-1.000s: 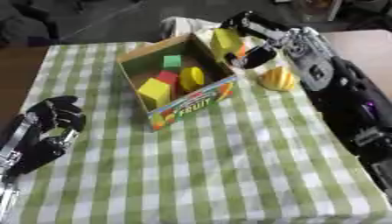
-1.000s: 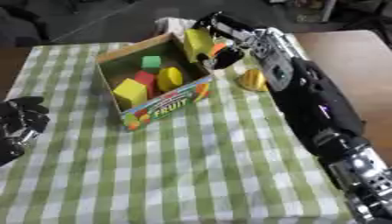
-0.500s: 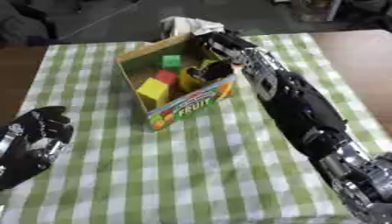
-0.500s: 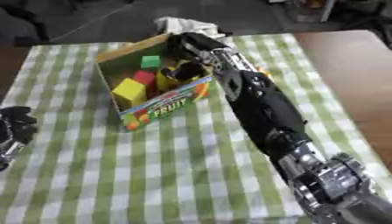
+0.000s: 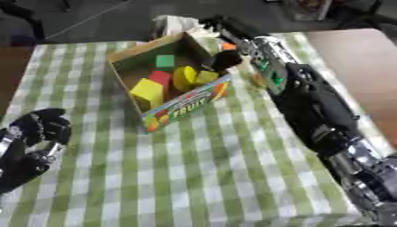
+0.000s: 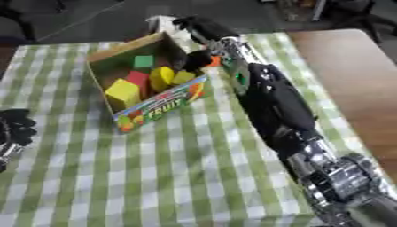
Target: Pick up objects on the table and place them in the box.
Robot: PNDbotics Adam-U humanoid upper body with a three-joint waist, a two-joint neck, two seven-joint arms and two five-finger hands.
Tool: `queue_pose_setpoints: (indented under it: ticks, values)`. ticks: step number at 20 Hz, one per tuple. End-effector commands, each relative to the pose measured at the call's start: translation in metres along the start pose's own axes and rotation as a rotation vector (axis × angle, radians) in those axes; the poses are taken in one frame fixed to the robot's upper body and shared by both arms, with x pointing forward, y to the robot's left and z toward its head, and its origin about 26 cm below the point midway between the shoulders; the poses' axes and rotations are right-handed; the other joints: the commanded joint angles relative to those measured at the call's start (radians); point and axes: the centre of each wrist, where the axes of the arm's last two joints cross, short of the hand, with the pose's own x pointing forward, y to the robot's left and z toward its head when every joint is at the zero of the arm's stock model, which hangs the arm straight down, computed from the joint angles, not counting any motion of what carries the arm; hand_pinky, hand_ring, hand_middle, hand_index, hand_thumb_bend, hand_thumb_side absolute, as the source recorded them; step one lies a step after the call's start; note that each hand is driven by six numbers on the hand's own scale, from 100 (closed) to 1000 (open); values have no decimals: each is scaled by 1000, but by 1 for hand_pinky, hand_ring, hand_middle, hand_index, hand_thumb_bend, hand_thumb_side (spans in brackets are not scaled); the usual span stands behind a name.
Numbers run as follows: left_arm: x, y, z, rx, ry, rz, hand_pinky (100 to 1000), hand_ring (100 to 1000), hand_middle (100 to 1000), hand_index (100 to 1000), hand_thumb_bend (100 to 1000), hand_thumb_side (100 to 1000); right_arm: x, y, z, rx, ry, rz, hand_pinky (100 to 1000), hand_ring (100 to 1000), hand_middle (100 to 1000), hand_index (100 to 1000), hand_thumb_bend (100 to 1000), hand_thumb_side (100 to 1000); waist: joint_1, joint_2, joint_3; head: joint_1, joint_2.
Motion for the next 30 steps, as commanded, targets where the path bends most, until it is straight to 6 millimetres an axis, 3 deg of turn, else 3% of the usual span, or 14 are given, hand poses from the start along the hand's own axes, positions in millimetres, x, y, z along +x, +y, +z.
queue_pose_setpoints:
  ticks: [1,4,9,21,30]
  values:
    - [5,7,0,2,-17,-29,650,672,656,829,262,536,-24,-23,9,-32,92,0,792,853,846,973,339,332,1,-16,-8,7,5]
    - [4,8,1,-8,-13,-34,644,673,657,829,259,537,-69,-16,27,22,271,-51,793,854,845,973,344,358,-2,-20,-25,15,5]
    - [3,8,3,-11,-7,-38,639,674,658,830,249,541,-98,-3,47,152,309,-100,800,857,848,973,345,416,-7,-25,-37,22,5]
    - [3,8,2,-19,-13,-35,640,677,662,832,241,543,-106,37,55,388,310,-159,799,842,818,944,327,387,0,-25,-31,30,5]
    - [4,7,1,-21,-18,-31,639,678,662,832,238,544,-107,54,58,332,354,-156,771,788,725,848,295,276,-1,-24,-25,29,5]
